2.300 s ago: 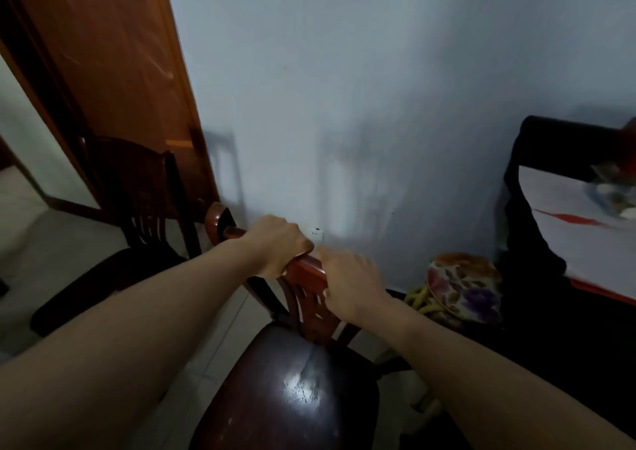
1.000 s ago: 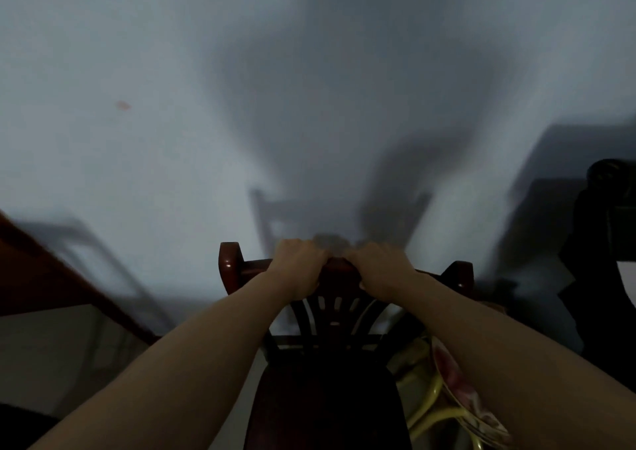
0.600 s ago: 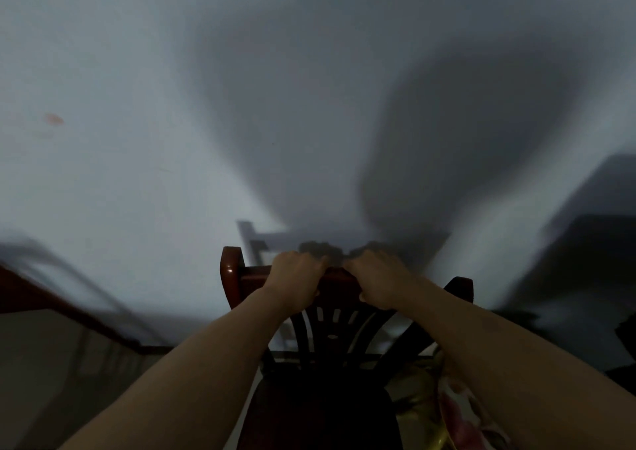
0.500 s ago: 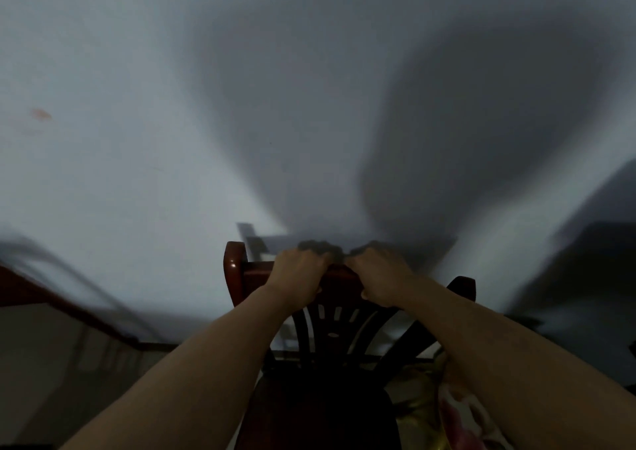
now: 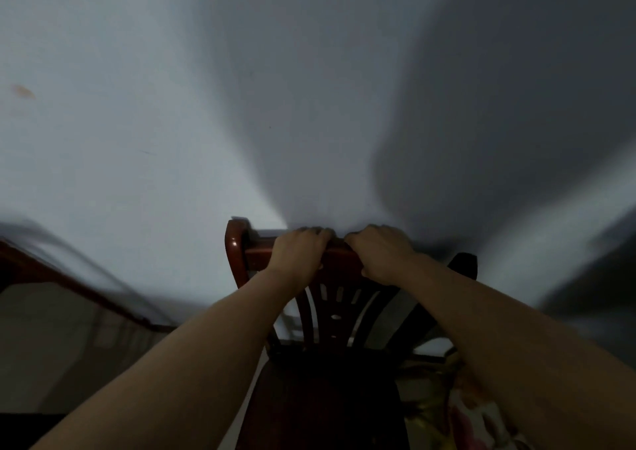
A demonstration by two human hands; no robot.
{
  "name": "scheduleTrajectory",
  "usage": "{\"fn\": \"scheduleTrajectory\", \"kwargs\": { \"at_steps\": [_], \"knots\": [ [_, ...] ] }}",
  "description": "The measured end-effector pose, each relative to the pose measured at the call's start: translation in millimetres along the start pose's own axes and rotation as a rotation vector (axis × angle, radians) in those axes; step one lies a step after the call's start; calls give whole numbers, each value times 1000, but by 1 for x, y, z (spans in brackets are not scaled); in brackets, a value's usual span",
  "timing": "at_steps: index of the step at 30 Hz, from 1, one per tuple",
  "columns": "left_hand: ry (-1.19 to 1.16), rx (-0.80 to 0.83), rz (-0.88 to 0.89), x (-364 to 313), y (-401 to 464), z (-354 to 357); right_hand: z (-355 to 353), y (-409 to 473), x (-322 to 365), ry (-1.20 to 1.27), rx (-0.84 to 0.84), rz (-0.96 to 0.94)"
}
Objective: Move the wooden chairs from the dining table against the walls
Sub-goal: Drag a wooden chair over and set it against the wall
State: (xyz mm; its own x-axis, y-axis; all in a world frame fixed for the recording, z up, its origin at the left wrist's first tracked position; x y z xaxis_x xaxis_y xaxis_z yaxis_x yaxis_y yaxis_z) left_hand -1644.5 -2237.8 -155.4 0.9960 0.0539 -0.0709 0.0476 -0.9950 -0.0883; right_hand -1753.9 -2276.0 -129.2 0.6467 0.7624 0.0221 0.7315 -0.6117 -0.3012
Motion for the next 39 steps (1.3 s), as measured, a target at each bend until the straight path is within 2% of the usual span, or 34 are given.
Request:
{"fn": "scheduleTrajectory", "kwargs": {
  "at_steps": [7, 19, 25, 32, 39],
  "knots": [
    [-48, -37, -5, -11, -4, 1, 5, -3, -3, -39, 12, 34],
    [-52, 30, 11, -12, -33, -7, 16, -21, -5, -103, -39, 156],
    [-49, 87, 9, -14, -44, -17, 27, -32, 3, -54, 17, 217],
    [57, 111, -38, 9, -83, -29, 18, -37, 64, 51, -21, 140],
    [65, 105, -201, 71, -162, -52, -2, -35, 156, 98, -53, 9]
  ]
}}
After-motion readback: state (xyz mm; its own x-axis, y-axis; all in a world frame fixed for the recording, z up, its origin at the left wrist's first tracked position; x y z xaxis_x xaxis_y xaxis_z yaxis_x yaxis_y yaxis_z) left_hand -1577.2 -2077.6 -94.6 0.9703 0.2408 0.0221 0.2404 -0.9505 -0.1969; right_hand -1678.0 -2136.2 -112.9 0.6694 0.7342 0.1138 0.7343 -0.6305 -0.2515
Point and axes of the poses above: each hand's wrist, its own y-axis towards the middle knuckle, its own z-axis out of the palm, x = y × z, the point moved 5 cm from there along y, towards the middle knuckle, and after that the axes turned 1 degree about -z, right-handed, at the moved point
